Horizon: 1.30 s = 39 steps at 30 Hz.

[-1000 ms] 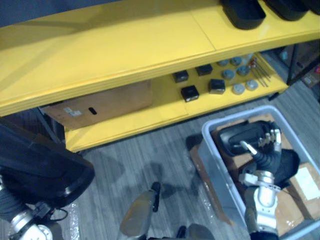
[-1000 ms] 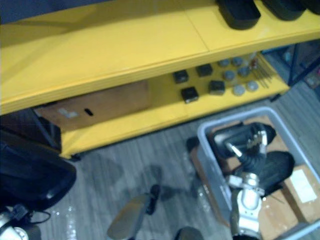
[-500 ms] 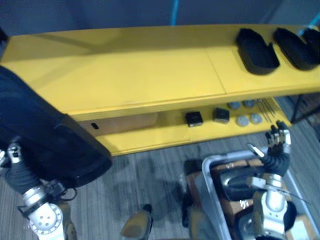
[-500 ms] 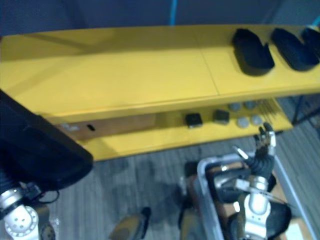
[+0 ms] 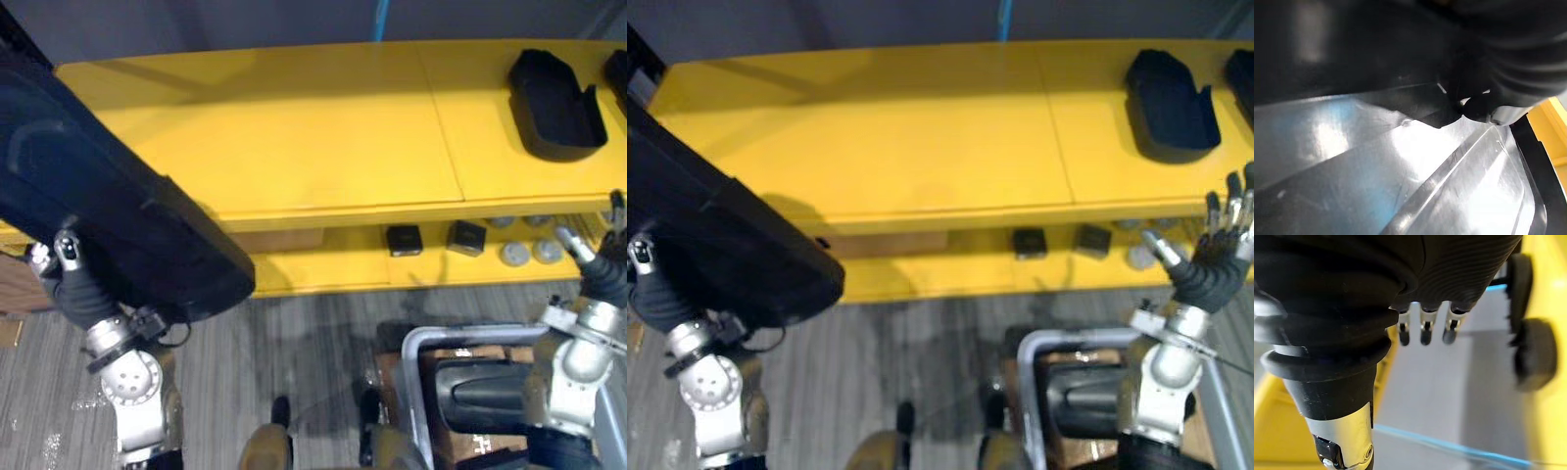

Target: Walk over and take plastic housings, then place them on the shelf

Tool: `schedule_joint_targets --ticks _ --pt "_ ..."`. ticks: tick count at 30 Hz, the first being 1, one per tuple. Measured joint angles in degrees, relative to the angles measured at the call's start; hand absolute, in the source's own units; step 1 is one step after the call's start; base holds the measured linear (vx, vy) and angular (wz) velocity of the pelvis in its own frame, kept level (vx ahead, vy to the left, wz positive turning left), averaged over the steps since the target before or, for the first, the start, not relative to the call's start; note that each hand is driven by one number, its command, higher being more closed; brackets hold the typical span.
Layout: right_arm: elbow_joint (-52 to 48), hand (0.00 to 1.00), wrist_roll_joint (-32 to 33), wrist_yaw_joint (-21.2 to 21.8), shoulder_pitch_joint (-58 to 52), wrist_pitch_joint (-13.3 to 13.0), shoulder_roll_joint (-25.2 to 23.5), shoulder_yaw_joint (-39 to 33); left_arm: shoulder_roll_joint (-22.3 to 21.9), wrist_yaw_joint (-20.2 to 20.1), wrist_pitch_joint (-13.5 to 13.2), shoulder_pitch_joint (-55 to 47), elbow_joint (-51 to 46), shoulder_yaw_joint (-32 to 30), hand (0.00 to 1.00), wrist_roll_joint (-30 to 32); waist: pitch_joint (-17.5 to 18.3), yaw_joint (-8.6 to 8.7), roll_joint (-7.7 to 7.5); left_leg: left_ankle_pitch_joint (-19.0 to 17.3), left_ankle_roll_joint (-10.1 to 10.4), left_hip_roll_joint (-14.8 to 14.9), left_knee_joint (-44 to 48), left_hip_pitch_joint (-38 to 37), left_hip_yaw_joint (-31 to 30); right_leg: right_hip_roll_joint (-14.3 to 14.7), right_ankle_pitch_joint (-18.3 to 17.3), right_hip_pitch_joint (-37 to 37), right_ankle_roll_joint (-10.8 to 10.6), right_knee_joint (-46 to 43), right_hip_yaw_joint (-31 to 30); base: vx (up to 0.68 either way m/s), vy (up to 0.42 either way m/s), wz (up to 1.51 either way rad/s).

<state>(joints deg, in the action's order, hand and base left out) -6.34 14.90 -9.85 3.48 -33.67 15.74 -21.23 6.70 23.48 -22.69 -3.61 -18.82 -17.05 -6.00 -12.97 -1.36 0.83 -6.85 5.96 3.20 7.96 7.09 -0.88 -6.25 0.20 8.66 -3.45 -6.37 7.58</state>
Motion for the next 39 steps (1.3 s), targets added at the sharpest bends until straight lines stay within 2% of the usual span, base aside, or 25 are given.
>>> schedule_joint_targets --ticks 7,11,16,18,19,22,25,27,30,31,33,35,37,38,39 --pt "-0.07 0.0 0.03 -0.23 2.15 -0.28 -0.03 0.53 2.3 1.43 1.95 -3.33 -0.05 -1.17 1.0 6.98 0.13 -0.15 0.38 1.06 -1.09 -1.16 -2.63 -2.38 0.08 -1.1 0.25 -2.52 -0.43 1.31 0.47 -0.01 0.025 0.03" --pt "-0.31 0.0 0.06 -0.09 1.97 -0.18 -0.13 0.62 2.2 1.0 2.59 -6.1 -0.3 -4.22 1.0 7.14 0.54 -0.25 1.07 1.18 -1.28 -1.08 -3.51 -4.13 0.9 -1.14 0.31 -3.9 -0.54 1.72 0.49 0.0 0.0 -0.01" --pt "-0.34 0.0 0.06 -0.39 1.13 0.35 -0.42 0.61 1.89 -0.26 2.81 -8.96 -0.65 -5.67 1.0 8.36 2.21 -0.93 2.69 1.23 -1.35 -1.75 -3.59 -5.43 1.13 -1.91 0.38 -5.13 -0.71 1.85 0.51 0.0 0.025 0.0" --pt "-0.33 0.0 0.05 -1.03 0.39 0.5 -1.24 0.6 1.87 -1.99 2.76 -9.43 -0.85 -6.28 1.0 8.82 2.37 -0.98 2.75 1.26 -1.44 -2.26 -3.64 -6.26 1.03 -2.5 0.19 -5.97 -1.34 1.67 0.56 -0.02 0.043 0.06" --pt "-0.33 0.0 0.04 -1.35 -0.71 0.51 -2.01 0.5 1.88 -2.84 2.71 -9.63 -0.85 -6.87 1.0 8.82 2.79 -0.97 2.62 1.15 -1.71 -2.63 -3.64 -6.51 0.89 -2.91 -0.33 -5.95 -1.89 0.63 0.71 -0.02 0.04 0.08" --pt "-0.31 0.0 -0.05 -1.49 -3.64 1.65 -4.29 0.47 1.98 -5.31 2.6 -9.99 -0.85 -7.73 1.0 8.74 2.94 -0.93 1.97 0.72 -2.81 -3.52 -3.67 -8.16 0.97 -3.9 -2.49 -5.65 -1.68 -3.89 0.38 -0.04 0.026 0.05" --pt "-0.13 0.0 -0.13 -1.26 -5.0 2.49 -5.51 0.49 2.41 -6.36 2.04 -10.09 -0.85 -8.22 1.0 8.65 3.54 -0.93 0.84 0.64 -3.32 -3.53 -3.73 -8.04 1.27 -3.34 -2.22 -5.68 -1.89 -2.89 -0.41 -0.04 -0.018 -0.09" --pt "0.37 0.0 -0.44 -1.24 -5.66 2.49 -5.6 0.42 3.11 -6.39 1.91 -10.05 -0.85 -8.54 1.0 8.36 4.02 -0.85 -0.03 0.97 -3.27 -2.81 -4.56 -7.95 1.53 -2.22 -0.72 -5.85 -1.42 -0.36 -1.35 -0.02 -0.051 -0.2" --pt "0.59 0.0 -1.21 -0.71 -5.65 2.38 -5.59 -0.96 4.24 -6.18 1.91 -9.73 -0.84 -8.52 1.0 8.75 4.19 0.7 -0.85 1.41 -2.8 -2.16 -5.57 -7.96 1.62 -1.09 -0.27 -5.9 -1.21 0.62 -1.42 0.01 -0.062 -0.04" --pt "0.6 0.0 -1.11 0.0 -5.68 2.32 -5.55 -2.67 4.24 -6.13 1.91 -9.16 -0.78 -8.05 1.0 8.78 4.18 1.09 -0.86 1.24 -2.6 -1.86 -5.29 -7.86 1.59 -0.81 -0.79 -5.92 -0.39 0.48 -1.27 0.05 -0.058 0.1" --pt "0.58 0.0 -1.03 -0.02 -5.68 2.18 -5.02 -4.76 4.23 -6.06 1.91 -7.52 -0.71 -6.23 1.0 8.84 4.13 2.03 -0.65 0.02 -2.47 -1.61 -2.76 -6.34 0.71 -0.75 -1.78 -5.93 0.17 -0.35 0.0 0.06 -0.048 0.24" --pt "0.3 0.0 -1.04 -0.31 -5.7 2.1 -4.67 -5.97 4.19 -5.69 1.94 -6.24 -0.66 -3.86 1.0 8.85 3.74 2.18 0.05 -3.21 -2.38 -1.05 2.84 -4.42 0.14 -0.43 -3.64 -5.93 0.13 -2.63 0.43 0.07 -0.012 0.15" --pt "-3.61 0.0 -1.04 -0.72 -7.86 2.06 -4.72 -5.51 4.14 -4.31 2.85 -6.6 -0.65 0.01 1.0 9.44 2.86 2.07 1.66 -6.45 -1.37 -0.35 12.15 -3.09 1.93 -0.68 -7.96 -6.98 -0.51 -7.28 0.4 0.13 0.044 0.09" --pt "-4.81 0.0 -1.0 -0.81 -8.39 2.01 -4.72 -5.36 4.1 -4.09 3.15 -6.71 -0.64 0.71 1.0 9.56 2.8 2.15 1.66 -6.47 -1.33 -0.3 16.29 -1.76 3.72 -1.22 -9.06 -6.72 -0.62 -8.47 0.35 0.13 0.063 0.04" --pt "-7.78 0.0 -1.01 -0.66 -9.4 1.99 -4.33 -4.94 4.09 -3.37 3.61 -7.31 -0.66 2.04 1.0 9.51 2.53 2.18 2.23 -6.44 -1.32 0.55 24.86 1.03 5.97 -1.99 -11.05 -6.67 -1.06 -11.47 -0.38 0.09 0.041 -0.16"
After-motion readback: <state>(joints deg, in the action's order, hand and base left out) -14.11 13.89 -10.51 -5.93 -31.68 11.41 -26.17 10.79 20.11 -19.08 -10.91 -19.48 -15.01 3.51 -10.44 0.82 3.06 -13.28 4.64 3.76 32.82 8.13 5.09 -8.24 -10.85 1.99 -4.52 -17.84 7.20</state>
